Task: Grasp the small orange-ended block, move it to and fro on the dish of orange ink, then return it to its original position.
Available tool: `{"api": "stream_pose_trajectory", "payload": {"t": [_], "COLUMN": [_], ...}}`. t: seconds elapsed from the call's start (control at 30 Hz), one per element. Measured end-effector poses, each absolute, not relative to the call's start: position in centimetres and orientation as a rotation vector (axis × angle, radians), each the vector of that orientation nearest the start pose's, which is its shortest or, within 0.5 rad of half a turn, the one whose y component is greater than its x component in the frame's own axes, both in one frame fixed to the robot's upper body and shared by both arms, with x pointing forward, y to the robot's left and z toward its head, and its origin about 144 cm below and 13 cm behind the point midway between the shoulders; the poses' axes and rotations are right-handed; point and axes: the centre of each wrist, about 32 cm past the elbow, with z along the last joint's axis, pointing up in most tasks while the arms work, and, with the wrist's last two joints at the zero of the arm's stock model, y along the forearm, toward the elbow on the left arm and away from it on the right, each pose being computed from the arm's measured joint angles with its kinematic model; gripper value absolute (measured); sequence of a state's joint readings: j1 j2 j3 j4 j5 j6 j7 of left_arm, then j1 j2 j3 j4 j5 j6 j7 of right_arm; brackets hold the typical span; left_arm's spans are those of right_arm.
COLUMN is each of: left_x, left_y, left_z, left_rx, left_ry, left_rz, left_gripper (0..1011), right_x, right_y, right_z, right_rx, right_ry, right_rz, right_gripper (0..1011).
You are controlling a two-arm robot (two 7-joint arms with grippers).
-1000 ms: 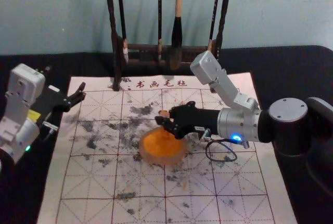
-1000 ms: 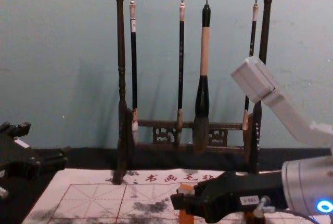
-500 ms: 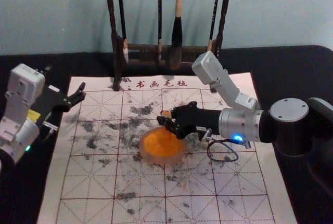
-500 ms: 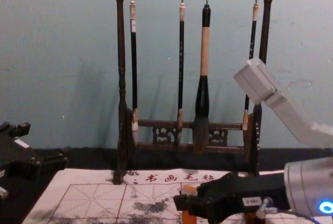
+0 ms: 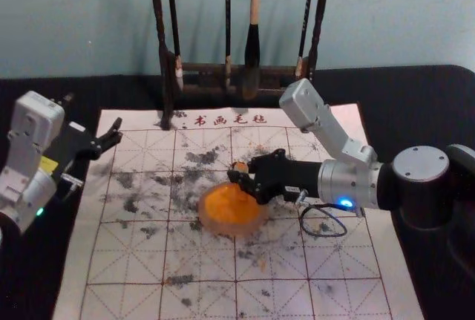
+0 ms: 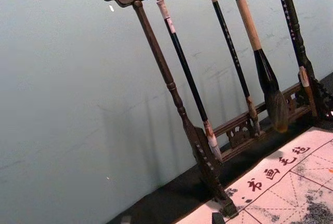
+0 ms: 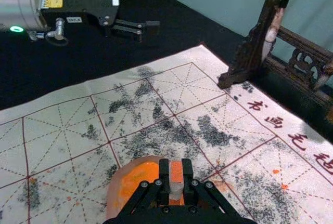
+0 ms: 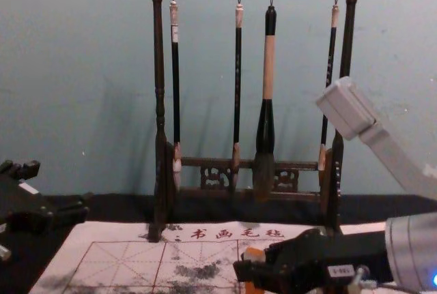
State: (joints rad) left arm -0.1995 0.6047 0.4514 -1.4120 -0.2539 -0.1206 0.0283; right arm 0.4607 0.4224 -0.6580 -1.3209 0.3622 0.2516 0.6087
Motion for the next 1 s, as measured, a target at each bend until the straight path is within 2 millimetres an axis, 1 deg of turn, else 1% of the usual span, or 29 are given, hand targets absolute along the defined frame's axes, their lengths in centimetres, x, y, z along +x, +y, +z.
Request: {"api": "stream_pose_trajectory", "payload": {"t": [0.5, 0.77, 1.0], "left_x": [48.9, 48.9, 48.9], "left_y": [31.0, 31.0, 31.0], "left_z": [114.0, 114.0, 114.0], "left_rx": [0.304, 0.304, 0.304], "left_ry": [-0.285, -0.285, -0.285], "left_rz": [1.248, 1.248, 1.248], "left_gripper": [1001, 1001, 1001], "right_x": [53.2, 52.9, 53.1], "right_y": [-20.6, -19.8, -19.1], "right_z": [116.7, 116.4, 116.2], "right_rx": [-0.402, -0.395, -0.389], "right_ry": [0.097, 0.106, 0.113], "right_rz": [-0.491, -0.469, -0.458], "right_gripper": [105, 105, 105]}}
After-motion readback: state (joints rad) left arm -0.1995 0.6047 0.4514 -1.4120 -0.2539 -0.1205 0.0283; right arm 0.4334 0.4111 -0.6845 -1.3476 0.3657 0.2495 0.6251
